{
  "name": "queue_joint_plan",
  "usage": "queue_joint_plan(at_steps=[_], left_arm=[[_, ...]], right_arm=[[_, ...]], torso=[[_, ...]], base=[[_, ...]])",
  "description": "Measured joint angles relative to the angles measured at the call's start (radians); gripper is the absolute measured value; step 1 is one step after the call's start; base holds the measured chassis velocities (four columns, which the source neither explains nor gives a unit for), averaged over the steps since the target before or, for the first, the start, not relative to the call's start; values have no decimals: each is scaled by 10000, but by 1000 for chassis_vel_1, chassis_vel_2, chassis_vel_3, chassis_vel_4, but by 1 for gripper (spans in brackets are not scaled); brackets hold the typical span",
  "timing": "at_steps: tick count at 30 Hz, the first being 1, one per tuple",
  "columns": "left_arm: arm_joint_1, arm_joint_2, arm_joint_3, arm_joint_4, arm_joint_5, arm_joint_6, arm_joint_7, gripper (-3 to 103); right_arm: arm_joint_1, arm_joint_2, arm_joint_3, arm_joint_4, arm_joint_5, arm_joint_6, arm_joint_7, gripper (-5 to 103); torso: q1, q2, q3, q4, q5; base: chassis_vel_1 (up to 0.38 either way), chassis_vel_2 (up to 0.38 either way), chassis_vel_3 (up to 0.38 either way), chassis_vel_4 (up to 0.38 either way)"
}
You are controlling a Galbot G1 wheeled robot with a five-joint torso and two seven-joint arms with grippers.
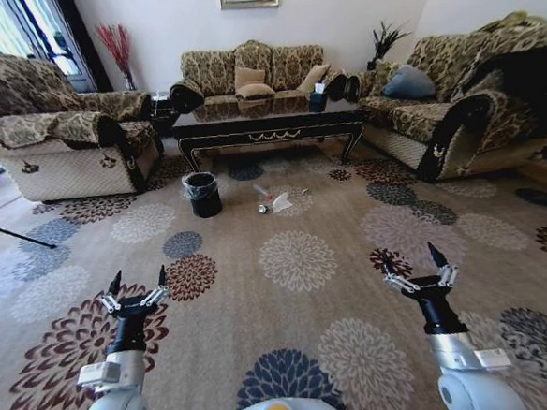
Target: Move to the front of the table and pick up the trash from the floor, then place it into the trash bin.
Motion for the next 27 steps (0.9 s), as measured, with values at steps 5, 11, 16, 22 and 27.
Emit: queue_joint_plan(at_steps=[5, 11, 16, 22, 27], left_arm=[[40, -9, -6, -12, 30, -23, -43, 100], [79, -36, -26, -71, 45, -51, -56, 100], [96, -61, -31, -84, 53, -69, -55, 100], [54, -51, -31, 132, 180, -57, -119, 100], [-38, 86, -30, 630, 494, 374, -427, 100]], right_arm=[[21, 0, -39, -21, 47, 15, -1, 100], [17, 7, -88, -29, 52, 31, -9, 100], [21, -5, -118, -29, 104, 56, -11, 100], [23, -69, -150, -126, 5, -50, 55, 100], [-39, -261, -285, -424, -331, -796, 934, 100]], torso=[[0, 14, 11, 1, 0], [-1, 30, 26, -1, 0], [1, 42, 36, 2, 0], [2, 52, 44, -1, -1], [6, 54, 55, 2, 1]], base=[[0, 0, 0, 0], [-78, 71, 76, -71], [-179, 187, 178, -167], [-283, 241, 259, -248], [-322, 340, 338, -316]])
